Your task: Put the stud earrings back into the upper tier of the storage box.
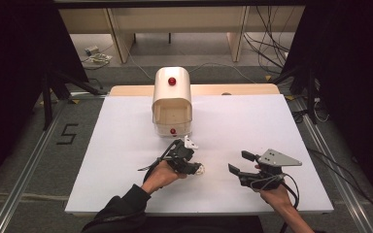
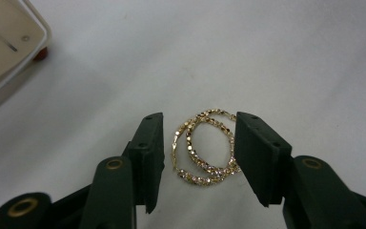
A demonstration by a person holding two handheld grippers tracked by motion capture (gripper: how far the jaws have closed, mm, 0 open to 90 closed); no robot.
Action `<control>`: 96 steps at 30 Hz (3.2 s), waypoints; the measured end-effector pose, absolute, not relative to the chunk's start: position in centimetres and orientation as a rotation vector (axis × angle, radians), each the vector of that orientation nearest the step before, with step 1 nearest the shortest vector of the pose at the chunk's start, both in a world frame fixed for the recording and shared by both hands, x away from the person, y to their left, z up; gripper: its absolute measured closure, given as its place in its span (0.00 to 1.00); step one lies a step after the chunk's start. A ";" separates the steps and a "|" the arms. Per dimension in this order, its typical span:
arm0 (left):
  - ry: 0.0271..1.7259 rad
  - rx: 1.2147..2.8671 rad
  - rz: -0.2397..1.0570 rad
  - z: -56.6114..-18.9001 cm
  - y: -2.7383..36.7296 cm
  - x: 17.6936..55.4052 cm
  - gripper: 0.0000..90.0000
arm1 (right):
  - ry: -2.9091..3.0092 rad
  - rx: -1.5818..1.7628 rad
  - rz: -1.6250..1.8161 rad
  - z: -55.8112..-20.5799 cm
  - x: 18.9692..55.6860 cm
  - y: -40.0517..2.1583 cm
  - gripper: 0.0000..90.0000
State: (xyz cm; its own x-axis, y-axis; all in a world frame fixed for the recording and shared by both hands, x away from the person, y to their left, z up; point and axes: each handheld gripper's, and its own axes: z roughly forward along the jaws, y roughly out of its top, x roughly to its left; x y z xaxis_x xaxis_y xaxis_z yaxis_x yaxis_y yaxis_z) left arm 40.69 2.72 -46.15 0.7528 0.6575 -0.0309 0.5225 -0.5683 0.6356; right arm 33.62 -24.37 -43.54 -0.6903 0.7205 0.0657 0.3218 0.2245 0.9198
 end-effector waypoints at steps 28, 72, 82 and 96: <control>0.931 2.342 0.248 -47.3 2.4 41.2 0.76 | 2.130 0.963 1.460 -43.5 33.6 -24.4 0.34; 0.883 2.316 0.267 -46.7 2.5 41.2 0.97 | 2.125 0.968 1.469 -43.6 33.7 -24.4 0.34; 0.875 2.295 0.249 -45.7 3.0 41.2 0.97 | 2.126 0.968 1.467 -43.5 33.6 -24.4 0.34; 0.834 2.260 0.258 -43.1 3.7 40.9 0.97 | 2.127 0.966 1.461 -43.5 33.6 -24.4 0.34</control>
State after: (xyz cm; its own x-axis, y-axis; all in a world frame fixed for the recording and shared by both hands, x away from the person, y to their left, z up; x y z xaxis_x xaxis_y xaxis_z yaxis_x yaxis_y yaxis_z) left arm 40.88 3.68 -43.15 0.7726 0.6328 -0.0523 0.4922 -0.5447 0.6790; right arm 33.60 -24.43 -43.50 -0.6894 0.7213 0.0673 0.3216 0.2215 0.9206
